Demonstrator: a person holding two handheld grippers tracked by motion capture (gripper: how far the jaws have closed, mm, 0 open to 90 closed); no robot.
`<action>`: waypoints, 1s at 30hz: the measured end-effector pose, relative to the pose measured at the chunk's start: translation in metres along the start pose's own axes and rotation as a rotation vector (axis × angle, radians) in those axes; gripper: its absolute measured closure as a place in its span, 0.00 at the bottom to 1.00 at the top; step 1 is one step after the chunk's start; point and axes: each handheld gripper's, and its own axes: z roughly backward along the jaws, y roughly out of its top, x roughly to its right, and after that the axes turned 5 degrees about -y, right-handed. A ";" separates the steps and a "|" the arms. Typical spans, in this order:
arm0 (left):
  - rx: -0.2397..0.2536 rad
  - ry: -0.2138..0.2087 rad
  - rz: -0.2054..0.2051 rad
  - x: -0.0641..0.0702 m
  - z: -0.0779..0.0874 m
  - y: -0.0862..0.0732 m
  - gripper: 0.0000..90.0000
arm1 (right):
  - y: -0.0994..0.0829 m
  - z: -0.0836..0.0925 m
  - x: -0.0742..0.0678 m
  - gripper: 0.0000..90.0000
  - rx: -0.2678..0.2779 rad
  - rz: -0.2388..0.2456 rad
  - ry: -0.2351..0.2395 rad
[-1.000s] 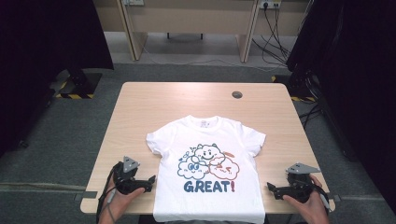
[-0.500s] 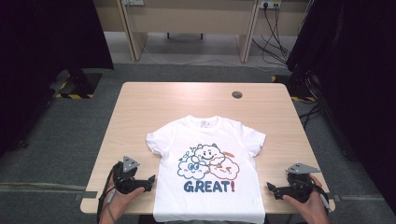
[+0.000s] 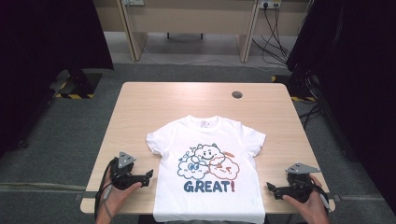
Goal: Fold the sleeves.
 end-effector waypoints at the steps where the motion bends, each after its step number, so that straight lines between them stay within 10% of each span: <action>1: 0.000 0.000 0.000 0.000 -0.001 0.001 0.03 | 0.000 0.000 0.000 0.01 0.000 0.000 0.000; 30: 0.032 -0.038 0.030 -0.018 -0.040 0.054 0.05 | 0.001 -0.001 -0.001 0.01 0.003 0.006 0.006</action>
